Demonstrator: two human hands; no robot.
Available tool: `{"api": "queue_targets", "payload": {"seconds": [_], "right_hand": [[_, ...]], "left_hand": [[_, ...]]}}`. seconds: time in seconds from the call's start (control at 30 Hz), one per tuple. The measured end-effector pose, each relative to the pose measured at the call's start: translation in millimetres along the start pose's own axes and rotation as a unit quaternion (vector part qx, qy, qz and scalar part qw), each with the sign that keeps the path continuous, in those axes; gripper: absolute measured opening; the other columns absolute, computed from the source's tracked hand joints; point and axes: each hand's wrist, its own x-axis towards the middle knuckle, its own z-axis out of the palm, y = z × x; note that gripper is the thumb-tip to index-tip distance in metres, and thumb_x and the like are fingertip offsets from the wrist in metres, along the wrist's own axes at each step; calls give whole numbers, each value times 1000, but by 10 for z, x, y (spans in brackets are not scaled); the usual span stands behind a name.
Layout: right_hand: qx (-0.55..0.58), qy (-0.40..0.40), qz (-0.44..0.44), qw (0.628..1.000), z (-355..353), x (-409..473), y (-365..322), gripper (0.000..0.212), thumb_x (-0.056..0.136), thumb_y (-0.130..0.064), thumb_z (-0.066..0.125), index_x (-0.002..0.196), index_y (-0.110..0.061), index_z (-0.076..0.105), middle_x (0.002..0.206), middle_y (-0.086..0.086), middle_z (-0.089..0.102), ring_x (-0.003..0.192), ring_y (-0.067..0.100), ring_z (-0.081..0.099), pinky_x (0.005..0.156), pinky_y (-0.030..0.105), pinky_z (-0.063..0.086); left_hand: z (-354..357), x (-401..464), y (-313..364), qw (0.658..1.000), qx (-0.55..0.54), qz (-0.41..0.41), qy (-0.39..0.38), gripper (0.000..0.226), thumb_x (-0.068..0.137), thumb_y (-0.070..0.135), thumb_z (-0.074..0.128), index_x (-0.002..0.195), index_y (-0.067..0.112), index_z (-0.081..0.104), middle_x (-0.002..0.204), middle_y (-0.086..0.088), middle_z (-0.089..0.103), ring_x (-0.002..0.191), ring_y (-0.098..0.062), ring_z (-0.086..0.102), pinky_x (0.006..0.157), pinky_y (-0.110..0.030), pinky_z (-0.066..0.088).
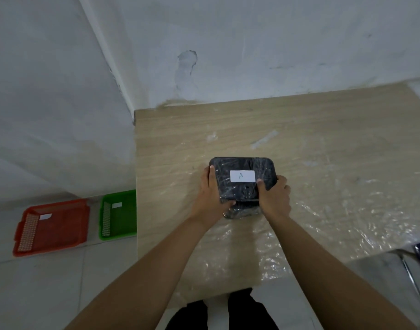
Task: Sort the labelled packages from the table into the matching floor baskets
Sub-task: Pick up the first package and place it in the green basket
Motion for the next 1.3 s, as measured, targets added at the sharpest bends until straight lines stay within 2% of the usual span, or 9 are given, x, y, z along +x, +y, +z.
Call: {"api": "queue_targets", "payload": {"seconds": [0.13,0.3,0.43,0.57,0.7,0.87,0.97,1.17,1.3], "right_hand": [[-3,-12,0,1000,3,10,-11,55,90,-45,46,131,-13,29,129,18,42,105,40,52,90,53,43],[-43,-14,-29,999,-83,22,24,62,91,-53,36,138,-13,26,137,17,39,118,39,46,98,54,32],[-77,-17,-118,990,-213,-91,23,62,91,-51,38,139,-15,25,140,17,38,123,37,42,98,53,33],[-73,-51,-224,971,-369,-249,-80,57,91,-39,48,137,-12,29,143,11,36,124,32,43,98,49,39],[-81,-97,-324,938,-418,-427,-245,55,90,-33,51,137,-12,32,144,9,34,124,30,43,99,49,41],[-81,-103,-377,917,-390,-709,-489,51,89,-33,53,134,-15,37,140,9,38,121,30,45,97,48,42],[-72,-102,-389,913,-309,-887,-660,50,88,-34,53,132,-17,38,139,9,40,119,29,46,97,46,42],[-54,-96,-388,915,95,-1368,-1078,50,88,-36,53,132,-18,38,138,9,39,118,28,46,96,44,42],[-60,-100,-385,916,527,-1779,-1410,50,87,-36,53,132,-18,38,138,8,40,118,29,47,98,46,41]], "left_hand": [[-12,19,-10,999,37,33,-13,102,82,29,65,142,15,-16,155,-11,-16,143,-29,12,111,-40,31],[-2,51,-26,1000,19,8,4,97,83,30,64,144,15,-9,156,-8,-14,144,-22,3,113,-28,17],[-92,12,-4,1000,-5,-13,18,98,80,31,68,145,15,-4,156,-6,-8,143,-18,3,107,-19,11],[-335,-130,60,998,-4,-11,54,100,76,30,72,146,10,3,154,-7,6,139,-17,17,113,-22,19],[-656,-344,29,993,-9,-17,118,96,76,24,72,145,9,8,149,-4,18,115,7,23,86,10,10],[-1055,-647,-75,986,45,-27,159,95,75,31,73,145,8,12,152,-6,16,134,-19,26,97,-8,18],[-1320,-787,-192,984,60,-26,167,95,75,34,72,145,8,14,153,-7,14,137,-21,24,104,-18,18],[-1921,-1040,-621,981,75,-3,181,94,74,36,72,144,6,16,151,-10,19,134,-21,28,103,-16,17],[-2405,-1197,-1063,982,98,-5,163,94,76,38,71,144,6,15,151,-11,16,135,-23,28,111,-28,23]]}}
